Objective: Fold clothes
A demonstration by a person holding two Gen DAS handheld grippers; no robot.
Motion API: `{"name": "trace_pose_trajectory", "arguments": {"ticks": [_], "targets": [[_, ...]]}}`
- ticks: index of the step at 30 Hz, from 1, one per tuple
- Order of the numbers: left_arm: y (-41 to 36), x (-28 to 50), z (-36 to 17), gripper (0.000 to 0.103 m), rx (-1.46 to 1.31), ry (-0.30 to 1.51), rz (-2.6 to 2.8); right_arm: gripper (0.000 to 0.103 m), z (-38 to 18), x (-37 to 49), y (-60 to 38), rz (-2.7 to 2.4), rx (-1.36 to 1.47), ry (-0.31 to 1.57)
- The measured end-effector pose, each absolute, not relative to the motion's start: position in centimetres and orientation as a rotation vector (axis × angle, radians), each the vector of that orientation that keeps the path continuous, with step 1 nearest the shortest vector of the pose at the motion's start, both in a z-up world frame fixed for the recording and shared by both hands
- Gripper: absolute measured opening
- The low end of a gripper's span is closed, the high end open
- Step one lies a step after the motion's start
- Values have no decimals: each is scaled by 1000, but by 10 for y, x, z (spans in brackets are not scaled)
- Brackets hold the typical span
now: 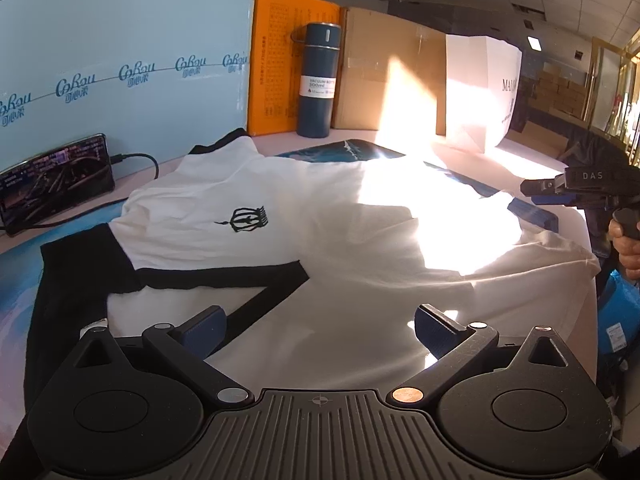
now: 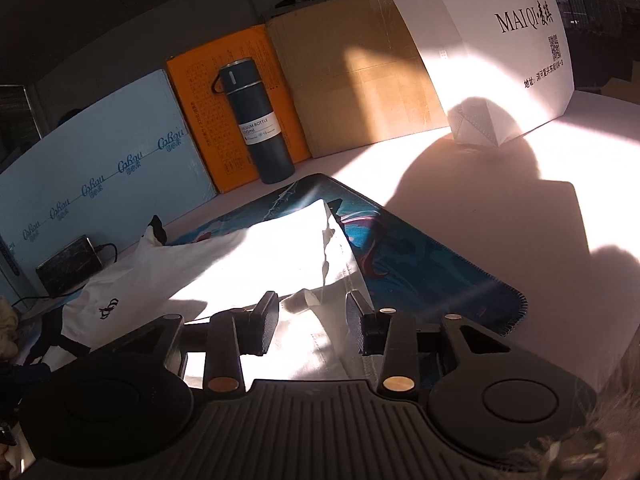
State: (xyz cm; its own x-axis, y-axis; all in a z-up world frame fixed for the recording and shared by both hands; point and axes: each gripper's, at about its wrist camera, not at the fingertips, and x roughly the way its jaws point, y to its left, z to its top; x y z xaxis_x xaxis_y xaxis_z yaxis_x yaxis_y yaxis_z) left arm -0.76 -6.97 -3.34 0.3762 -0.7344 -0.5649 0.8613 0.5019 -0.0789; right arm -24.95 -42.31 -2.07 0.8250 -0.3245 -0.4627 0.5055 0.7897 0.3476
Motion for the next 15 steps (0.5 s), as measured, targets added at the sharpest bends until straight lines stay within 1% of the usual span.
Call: {"name": "trace_pose_trajectory", "arguments": {"ticks": [2,7,15], "targets": [[-70,-8,-34,102,249,587,-1034,43,-20,-262,-419,-491,480,381],[-71,-9,-34,102,260,586,-1034,46,-23,-279,-407,-500,456,402],[-71,-10,-35,102,263,583,-1034,46,-40,-261,-396,-463,389,505]]}}
